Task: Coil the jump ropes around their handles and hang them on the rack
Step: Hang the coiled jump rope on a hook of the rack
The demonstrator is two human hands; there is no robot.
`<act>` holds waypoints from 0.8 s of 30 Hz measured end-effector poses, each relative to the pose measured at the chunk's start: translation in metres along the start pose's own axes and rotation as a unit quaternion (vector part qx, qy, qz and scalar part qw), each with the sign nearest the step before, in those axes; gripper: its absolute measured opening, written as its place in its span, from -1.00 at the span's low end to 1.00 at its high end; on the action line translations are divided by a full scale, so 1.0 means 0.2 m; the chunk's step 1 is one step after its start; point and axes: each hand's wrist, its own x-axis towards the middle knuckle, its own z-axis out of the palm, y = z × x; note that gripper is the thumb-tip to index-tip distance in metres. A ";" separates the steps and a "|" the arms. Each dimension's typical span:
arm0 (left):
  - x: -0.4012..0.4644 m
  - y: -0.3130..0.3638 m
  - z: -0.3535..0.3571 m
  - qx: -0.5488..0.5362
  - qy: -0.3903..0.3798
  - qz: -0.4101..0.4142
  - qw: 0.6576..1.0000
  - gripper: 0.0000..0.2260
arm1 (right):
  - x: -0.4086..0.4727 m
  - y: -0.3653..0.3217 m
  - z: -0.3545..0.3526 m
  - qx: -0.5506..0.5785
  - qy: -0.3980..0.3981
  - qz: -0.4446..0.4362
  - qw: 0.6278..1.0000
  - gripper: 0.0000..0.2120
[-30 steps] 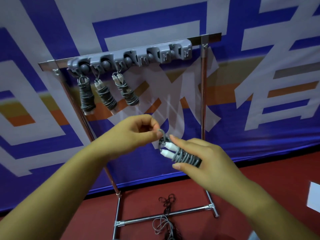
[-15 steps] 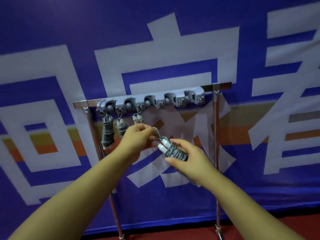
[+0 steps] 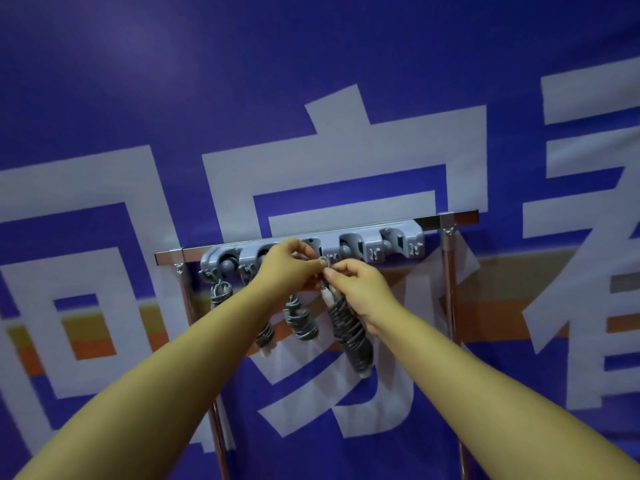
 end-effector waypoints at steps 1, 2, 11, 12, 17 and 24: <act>0.03 0.00 0.01 -0.018 -0.003 -0.001 1.000 -0.85 | 0.04 0.00 0.00 -0.010 0.006 -0.001 1.000 -0.84; 0.05 -0.01 0.01 -0.027 -0.005 -0.001 1.000 -0.85 | 0.08 0.00 0.00 -0.019 0.014 -0.001 1.000 -0.83; 0.24 -0.14 0.09 -0.020 0.017 -0.004 1.000 -0.87 | 0.24 0.05 0.02 -0.051 0.062 0.026 0.996 -0.77; 0.25 -0.15 0.09 -0.022 0.015 -0.004 1.000 -0.87 | 0.26 0.05 0.02 -0.061 0.058 0.018 0.996 -0.77; 0.29 -0.14 0.09 -0.002 -0.007 0.017 1.000 -0.81 | 0.31 0.09 0.02 -0.035 0.064 0.034 0.997 -0.78; 0.27 -0.28 0.05 0.046 -0.088 0.024 0.995 -0.71 | 0.31 0.21 0.00 -0.061 0.045 0.003 0.997 -0.92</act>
